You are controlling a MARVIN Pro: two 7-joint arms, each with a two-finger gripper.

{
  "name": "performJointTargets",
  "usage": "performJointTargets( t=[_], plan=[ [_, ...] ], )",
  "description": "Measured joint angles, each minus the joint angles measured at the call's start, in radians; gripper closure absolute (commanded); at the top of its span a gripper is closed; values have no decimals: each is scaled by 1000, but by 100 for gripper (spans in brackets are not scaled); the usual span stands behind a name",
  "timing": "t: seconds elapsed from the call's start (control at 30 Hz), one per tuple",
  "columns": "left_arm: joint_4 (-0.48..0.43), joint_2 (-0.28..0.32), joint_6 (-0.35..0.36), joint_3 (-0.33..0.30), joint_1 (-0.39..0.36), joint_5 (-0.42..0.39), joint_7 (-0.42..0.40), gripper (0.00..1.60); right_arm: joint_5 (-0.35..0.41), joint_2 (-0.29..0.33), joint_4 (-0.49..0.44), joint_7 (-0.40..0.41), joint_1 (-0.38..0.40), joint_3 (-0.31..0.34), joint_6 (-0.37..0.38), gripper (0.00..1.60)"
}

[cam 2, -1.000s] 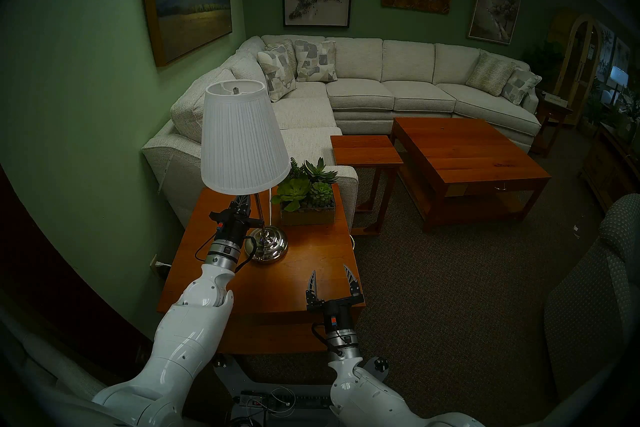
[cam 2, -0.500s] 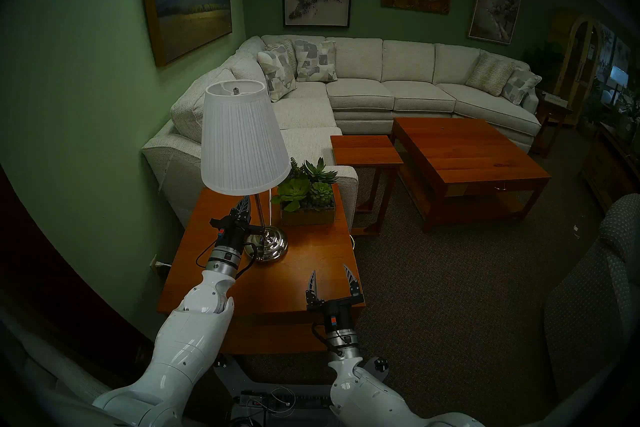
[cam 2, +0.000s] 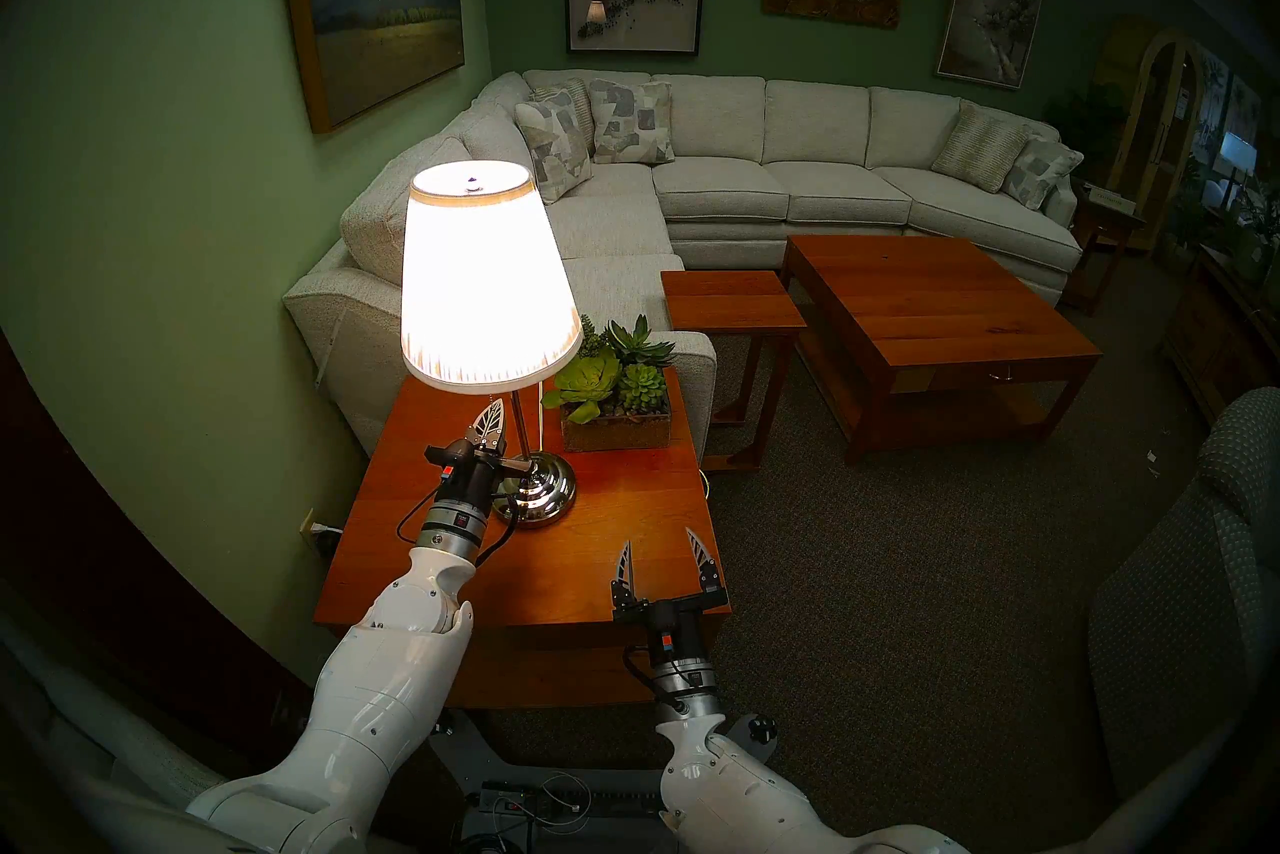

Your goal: Pull on string to turn on lamp

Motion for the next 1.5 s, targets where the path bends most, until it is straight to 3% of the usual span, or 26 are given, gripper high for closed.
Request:
performJointTargets(
  t=[0.57, 0.73, 0.93, 1.13, 1.2, 1.4, 1.5],
  plan=[
    [-68, 13, 44, 4, 21, 9, 14, 160, -1, 0, 1, 0, 0, 0, 0, 0],
    [-110, 19, 45, 9, 35, 14, 9, 136, -1, 0, 1, 0, 0, 0, 0, 0],
    [-143, 22, 48, 11, 47, 22, 10, 139, -1, 0, 2, 0, 0, 1, 0, 0],
    [-166, 21, 58, 12, 59, 29, 22, 130, -1, 0, 2, 0, 0, 0, 0, 0],
    [-172, 21, 62, 12, 64, 30, 26, 113, -1, 0, 1, 0, 0, 0, 0, 0],
    [-190, 22, 68, 15, 79, 29, 29, 93, -1, 0, 1, 0, 0, 0, 0, 0],
    [-208, 23, 72, 17, 92, 26, 25, 93, -1, 0, 1, 0, 0, 0, 0, 0]
  ],
)
